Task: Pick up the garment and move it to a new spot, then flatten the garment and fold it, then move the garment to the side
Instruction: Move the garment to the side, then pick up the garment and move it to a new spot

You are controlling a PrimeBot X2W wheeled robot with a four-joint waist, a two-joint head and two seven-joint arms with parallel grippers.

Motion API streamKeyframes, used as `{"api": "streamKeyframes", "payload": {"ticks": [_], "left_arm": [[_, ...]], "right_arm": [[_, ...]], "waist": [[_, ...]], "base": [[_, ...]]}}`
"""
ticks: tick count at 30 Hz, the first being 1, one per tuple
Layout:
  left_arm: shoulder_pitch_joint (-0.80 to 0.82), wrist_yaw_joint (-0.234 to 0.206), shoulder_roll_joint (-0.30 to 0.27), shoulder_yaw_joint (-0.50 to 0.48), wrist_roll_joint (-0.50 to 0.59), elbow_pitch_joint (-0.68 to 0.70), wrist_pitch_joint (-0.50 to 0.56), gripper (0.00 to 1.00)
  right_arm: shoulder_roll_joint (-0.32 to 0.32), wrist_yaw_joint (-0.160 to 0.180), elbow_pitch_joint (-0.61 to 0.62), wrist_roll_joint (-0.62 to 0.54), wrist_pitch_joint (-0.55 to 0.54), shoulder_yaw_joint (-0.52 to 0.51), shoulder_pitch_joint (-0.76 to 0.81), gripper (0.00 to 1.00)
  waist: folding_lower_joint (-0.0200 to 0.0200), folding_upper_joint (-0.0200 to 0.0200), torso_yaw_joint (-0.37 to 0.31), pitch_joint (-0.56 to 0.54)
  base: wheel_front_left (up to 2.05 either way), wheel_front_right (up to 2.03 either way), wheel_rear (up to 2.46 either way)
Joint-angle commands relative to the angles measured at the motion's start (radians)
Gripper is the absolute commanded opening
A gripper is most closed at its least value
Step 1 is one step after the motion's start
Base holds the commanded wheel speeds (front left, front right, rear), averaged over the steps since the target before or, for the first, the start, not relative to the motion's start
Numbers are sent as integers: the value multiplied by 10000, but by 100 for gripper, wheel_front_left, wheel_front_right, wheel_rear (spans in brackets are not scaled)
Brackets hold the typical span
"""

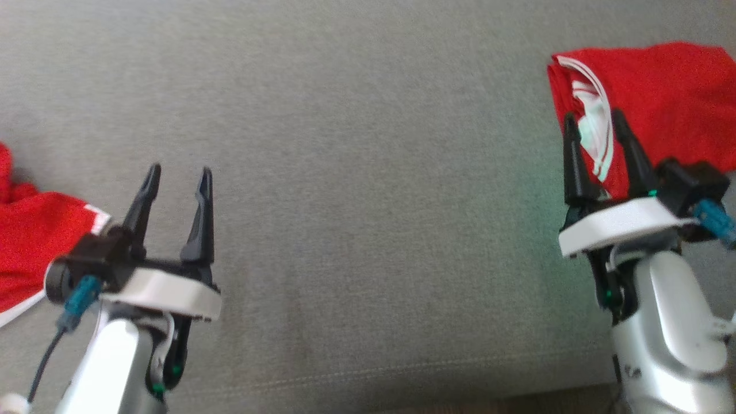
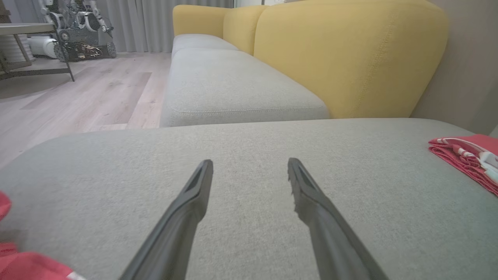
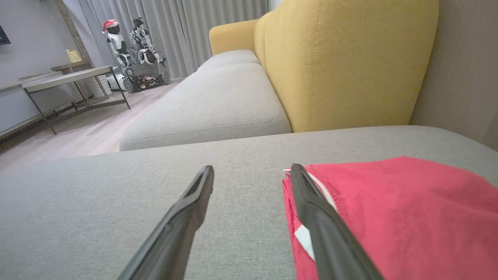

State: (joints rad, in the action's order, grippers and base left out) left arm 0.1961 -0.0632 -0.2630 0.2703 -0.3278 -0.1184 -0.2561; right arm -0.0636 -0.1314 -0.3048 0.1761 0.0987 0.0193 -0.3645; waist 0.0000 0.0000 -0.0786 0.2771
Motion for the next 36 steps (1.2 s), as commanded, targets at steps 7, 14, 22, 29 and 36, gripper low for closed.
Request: {"api": "streamKeyframes", "payload": {"ticks": [7,14,22,29,36], "left_arm": [[-676,-124,-168,-523,-25,279,-56,100],[-1325,-224,-192,-362,170,474,-56,100],[-1969,-334,-184,-217,169,605,-9,100],[-2342,-509,-276,-251,140,792,115,100],[-2512,-683,-386,-311,127,1012,246,100]], "right_arm": [[127,7,1337,-71,-159,214,1230,100],[131,7,2208,-171,-579,55,2333,100],[132,7,3011,-137,-1018,-196,3350,100],[132,7,3433,-174,-1327,-260,3836,100],[133,7,3635,-234,-1483,-309,3996,100]], "waist": [[0,0,693,-1030],[0,0,885,-1759],[0,0,948,-2487],[0,0,934,-2882],[0,0,906,-3024]], "base": [[0,0,0],[0,0,0],[0,0,0],[0,0,0],[0,0,0]]}}
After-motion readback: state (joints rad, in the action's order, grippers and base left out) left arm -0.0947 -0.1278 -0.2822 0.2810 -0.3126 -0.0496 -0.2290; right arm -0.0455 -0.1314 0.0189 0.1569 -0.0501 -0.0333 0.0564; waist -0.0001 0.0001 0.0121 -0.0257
